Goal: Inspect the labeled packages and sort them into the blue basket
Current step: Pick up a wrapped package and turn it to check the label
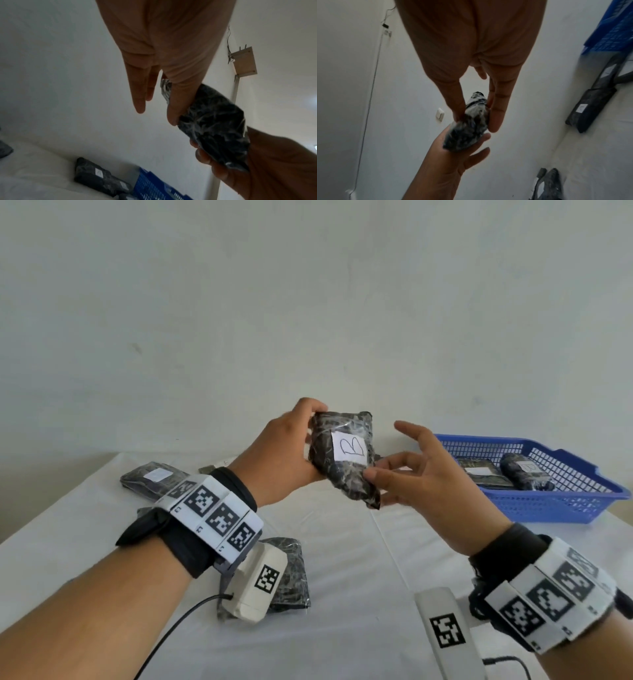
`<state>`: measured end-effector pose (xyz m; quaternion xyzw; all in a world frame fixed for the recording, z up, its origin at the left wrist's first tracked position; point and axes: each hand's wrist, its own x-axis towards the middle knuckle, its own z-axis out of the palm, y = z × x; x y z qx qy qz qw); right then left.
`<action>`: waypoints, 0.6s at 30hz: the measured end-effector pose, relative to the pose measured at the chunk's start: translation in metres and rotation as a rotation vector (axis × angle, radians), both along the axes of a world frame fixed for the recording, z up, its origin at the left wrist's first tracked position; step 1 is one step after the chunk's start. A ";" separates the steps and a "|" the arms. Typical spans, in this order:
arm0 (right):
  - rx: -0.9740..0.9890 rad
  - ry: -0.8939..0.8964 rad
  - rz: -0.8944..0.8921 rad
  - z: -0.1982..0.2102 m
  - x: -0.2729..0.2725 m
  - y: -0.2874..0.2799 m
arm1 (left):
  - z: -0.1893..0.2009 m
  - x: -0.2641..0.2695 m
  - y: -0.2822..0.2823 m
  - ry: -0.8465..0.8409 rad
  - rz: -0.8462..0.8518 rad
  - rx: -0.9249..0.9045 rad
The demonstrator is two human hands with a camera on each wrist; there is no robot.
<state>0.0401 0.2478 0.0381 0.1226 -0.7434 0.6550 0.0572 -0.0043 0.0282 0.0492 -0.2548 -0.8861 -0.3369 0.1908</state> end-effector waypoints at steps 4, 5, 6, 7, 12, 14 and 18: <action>0.252 -0.034 0.064 0.004 0.000 0.030 | 0.001 -0.013 0.032 -0.162 -0.165 -0.114; 0.307 -0.022 0.061 0.005 -0.001 0.038 | 0.000 -0.019 0.043 -0.225 -0.231 -0.106; 0.339 -0.007 0.037 0.007 -0.004 0.048 | 0.000 -0.025 0.053 -0.300 -0.302 -0.059; 0.349 0.006 -0.004 0.008 -0.008 0.060 | 0.000 -0.030 0.064 -0.391 -0.369 0.025; 0.366 0.061 -0.339 0.023 -0.044 0.145 | 0.007 -0.068 0.115 -0.617 -0.396 0.335; 0.380 0.031 -0.483 0.027 -0.067 0.185 | 0.007 -0.091 0.137 -0.550 -0.325 0.264; 0.515 -0.152 -0.664 0.017 -0.126 0.256 | -0.004 -0.138 0.185 -0.462 -0.282 -0.059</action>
